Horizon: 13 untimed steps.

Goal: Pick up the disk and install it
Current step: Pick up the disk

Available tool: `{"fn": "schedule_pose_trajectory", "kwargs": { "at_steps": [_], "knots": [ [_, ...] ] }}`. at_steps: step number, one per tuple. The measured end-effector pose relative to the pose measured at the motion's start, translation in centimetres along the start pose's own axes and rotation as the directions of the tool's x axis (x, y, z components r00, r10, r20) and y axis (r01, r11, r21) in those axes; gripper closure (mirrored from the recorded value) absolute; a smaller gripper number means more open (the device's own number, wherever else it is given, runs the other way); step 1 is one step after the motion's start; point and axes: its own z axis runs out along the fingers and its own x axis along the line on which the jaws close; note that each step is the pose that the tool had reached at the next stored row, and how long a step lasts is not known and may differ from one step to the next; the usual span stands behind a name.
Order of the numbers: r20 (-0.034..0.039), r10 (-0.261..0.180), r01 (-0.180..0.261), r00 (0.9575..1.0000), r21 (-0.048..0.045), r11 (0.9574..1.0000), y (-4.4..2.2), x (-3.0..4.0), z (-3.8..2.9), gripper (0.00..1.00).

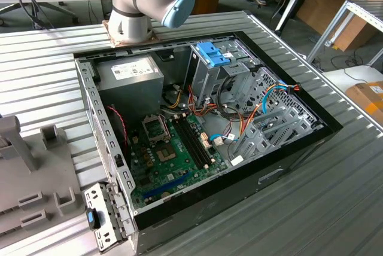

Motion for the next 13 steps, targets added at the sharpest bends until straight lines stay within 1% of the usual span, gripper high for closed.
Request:
{"fn": "schedule_pose_trajectory", "kwargs": {
  "at_steps": [4, 8, 13],
  "knots": [
    [0.0000, 0.000, 0.000, 1.0000, 0.0000, 1.0000, 0.00, 0.00, 0.00, 0.63],
    [0.0002, -0.012, 0.012, 0.9999, -0.0004, 0.9999, 0.00, 0.01, 0.00, 0.63],
    [-0.0011, -0.013, 0.013, 0.9999, -0.0005, 0.9999, -0.03, 0.01, 0.06, 0.63]
  ]
}}
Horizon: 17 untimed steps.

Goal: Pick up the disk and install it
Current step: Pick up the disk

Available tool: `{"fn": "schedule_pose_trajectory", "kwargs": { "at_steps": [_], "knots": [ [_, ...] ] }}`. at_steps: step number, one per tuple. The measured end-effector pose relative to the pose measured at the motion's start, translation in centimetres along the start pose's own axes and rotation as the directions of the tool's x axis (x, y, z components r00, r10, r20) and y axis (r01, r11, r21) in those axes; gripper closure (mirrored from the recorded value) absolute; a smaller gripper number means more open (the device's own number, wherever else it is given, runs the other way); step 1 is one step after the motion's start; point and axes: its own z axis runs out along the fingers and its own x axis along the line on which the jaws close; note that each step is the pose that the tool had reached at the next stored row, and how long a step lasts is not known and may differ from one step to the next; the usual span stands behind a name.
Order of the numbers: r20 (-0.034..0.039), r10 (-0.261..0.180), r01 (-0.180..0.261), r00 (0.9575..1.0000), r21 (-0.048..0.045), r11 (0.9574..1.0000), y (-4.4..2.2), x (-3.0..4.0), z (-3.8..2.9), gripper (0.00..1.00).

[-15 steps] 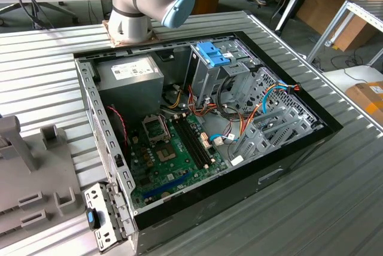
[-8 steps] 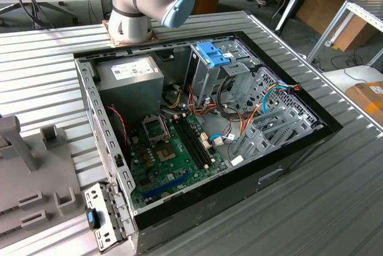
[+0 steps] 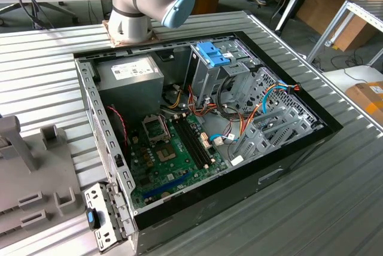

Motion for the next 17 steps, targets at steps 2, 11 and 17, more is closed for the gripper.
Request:
{"fn": "schedule_pose_trajectory", "kwargs": {
  "at_steps": [2, 11, 17],
  "knots": [
    [-0.0010, 0.000, 0.000, 1.0000, -0.0001, 1.0000, -0.01, 0.01, 0.01, 0.63],
    [0.0075, 0.000, 0.000, 1.0000, 0.0002, 1.0000, 0.00, 0.01, 0.05, 0.63],
    [0.0074, 0.000, 0.000, 1.0000, 0.0001, 1.0000, 0.00, 0.03, 0.05, 0.64]
  ]
}}
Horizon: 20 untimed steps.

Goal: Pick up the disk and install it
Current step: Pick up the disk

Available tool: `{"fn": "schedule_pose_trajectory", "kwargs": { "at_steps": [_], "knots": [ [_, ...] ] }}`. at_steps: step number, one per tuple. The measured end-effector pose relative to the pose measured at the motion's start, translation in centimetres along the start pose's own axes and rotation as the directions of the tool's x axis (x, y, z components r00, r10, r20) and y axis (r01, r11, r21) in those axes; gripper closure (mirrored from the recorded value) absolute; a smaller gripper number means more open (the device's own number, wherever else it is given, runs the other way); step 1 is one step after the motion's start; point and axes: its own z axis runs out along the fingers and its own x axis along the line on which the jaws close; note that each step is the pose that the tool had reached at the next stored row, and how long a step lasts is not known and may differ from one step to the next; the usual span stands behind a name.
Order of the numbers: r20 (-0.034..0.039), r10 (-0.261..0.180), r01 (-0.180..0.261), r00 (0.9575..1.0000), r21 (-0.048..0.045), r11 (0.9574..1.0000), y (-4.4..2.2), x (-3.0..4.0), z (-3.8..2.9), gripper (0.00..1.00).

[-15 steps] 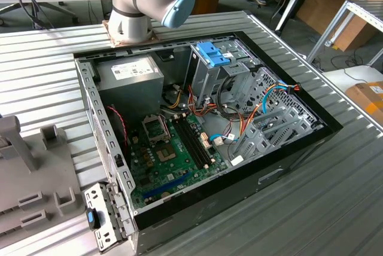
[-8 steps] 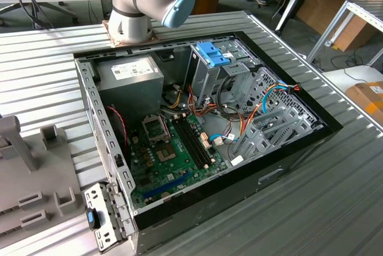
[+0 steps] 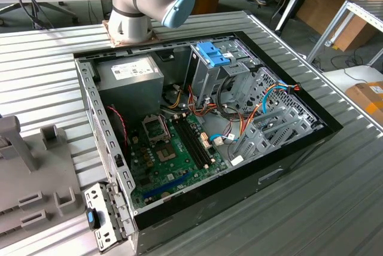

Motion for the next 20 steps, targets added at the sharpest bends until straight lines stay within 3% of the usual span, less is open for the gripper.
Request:
{"fn": "schedule_pose_trajectory", "kwargs": {
  "at_steps": [10, 18, 20],
  "knots": [
    [0.0001, 0.000, 0.000, 1.0000, 0.0004, 1.0000, 0.00, 0.01, -0.12, 0.64],
    [0.0000, 0.000, 0.000, 1.0000, 0.0003, 1.0000, -0.05, -0.08, -2.72, 0.64],
    [0.0002, 0.000, 0.000, 1.0000, 0.0004, 1.0000, -0.05, -0.08, -2.77, 0.64]
  ]
}}
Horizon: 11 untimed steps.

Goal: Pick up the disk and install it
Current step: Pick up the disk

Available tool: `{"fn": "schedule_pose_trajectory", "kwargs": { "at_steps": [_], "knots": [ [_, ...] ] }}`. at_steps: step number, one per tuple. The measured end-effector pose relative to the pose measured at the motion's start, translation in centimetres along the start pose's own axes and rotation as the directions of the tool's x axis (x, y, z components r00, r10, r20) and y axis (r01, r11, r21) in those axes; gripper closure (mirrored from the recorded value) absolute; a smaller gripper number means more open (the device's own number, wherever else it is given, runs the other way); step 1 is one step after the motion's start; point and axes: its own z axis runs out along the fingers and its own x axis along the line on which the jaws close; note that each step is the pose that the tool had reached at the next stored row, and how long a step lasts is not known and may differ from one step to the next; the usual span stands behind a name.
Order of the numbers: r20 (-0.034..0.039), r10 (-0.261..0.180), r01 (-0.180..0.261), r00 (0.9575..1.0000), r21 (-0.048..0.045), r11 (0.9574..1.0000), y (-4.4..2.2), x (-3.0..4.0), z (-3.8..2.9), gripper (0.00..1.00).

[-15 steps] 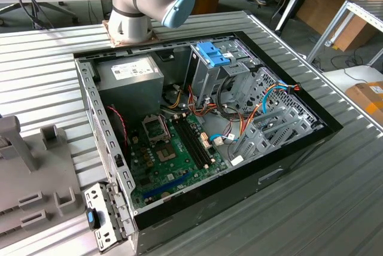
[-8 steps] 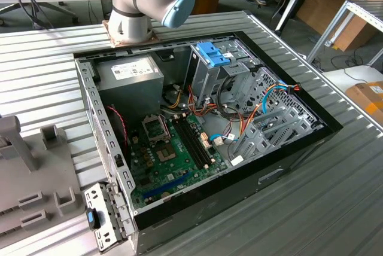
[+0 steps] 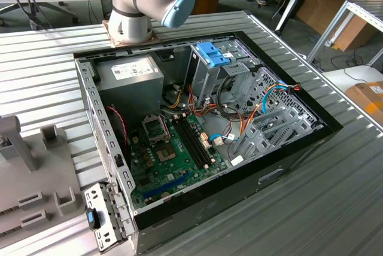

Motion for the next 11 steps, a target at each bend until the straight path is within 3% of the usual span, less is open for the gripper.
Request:
{"fn": "schedule_pose_trajectory", "kwargs": {
  "at_steps": [11],
  "knots": [
    [0.0009, 0.000, 0.000, 1.0000, -0.0005, 1.0000, 0.01, 0.00, -0.13, 0.64]
  ]
}}
